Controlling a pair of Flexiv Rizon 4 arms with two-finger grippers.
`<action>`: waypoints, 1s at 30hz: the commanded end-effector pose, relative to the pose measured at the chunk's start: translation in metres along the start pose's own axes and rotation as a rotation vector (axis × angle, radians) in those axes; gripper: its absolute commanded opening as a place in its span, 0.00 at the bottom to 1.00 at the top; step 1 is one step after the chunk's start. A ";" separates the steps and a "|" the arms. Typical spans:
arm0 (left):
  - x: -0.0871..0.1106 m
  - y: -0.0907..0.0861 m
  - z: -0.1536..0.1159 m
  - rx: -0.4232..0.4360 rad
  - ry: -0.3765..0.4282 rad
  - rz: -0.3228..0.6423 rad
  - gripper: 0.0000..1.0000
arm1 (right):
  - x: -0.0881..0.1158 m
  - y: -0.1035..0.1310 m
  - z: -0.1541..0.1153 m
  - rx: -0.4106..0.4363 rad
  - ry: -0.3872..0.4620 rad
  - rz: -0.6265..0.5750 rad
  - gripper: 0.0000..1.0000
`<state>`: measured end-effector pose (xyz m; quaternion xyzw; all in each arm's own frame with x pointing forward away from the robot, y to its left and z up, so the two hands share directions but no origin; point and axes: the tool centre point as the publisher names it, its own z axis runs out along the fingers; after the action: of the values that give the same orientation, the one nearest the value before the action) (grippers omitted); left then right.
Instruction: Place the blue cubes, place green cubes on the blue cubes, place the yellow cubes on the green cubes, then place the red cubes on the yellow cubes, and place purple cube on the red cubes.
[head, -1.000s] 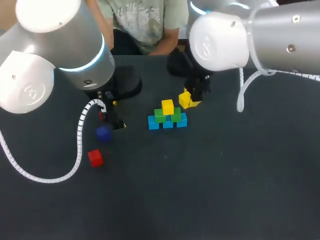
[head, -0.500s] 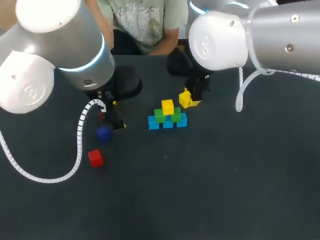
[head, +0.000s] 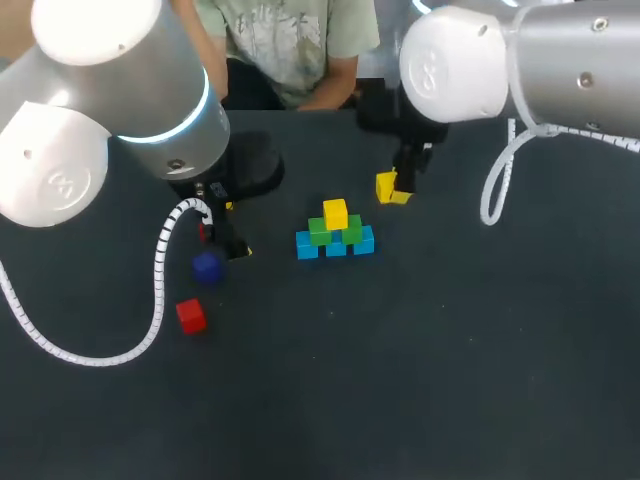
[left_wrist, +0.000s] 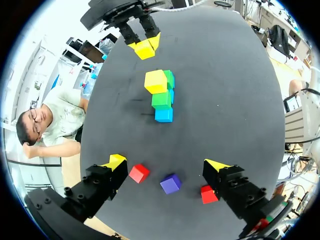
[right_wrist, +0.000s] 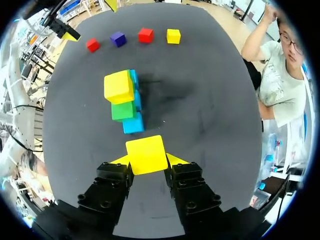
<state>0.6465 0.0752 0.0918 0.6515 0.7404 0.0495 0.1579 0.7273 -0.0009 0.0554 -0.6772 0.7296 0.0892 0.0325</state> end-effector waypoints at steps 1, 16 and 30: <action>0.001 0.001 0.000 0.003 -0.004 0.003 1.00 | -0.003 0.016 0.005 0.033 0.014 0.010 0.00; 0.001 0.001 0.000 0.003 -0.004 0.003 1.00 | -0.019 0.032 0.017 0.073 0.033 0.031 0.00; 0.001 0.001 0.000 0.003 -0.004 0.003 1.00 | -0.036 0.022 0.017 0.077 0.041 0.009 0.00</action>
<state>0.6465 0.0752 0.0917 0.6514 0.7404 0.0495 0.1578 0.7040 0.0362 0.0467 -0.6740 0.7357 0.0476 0.0471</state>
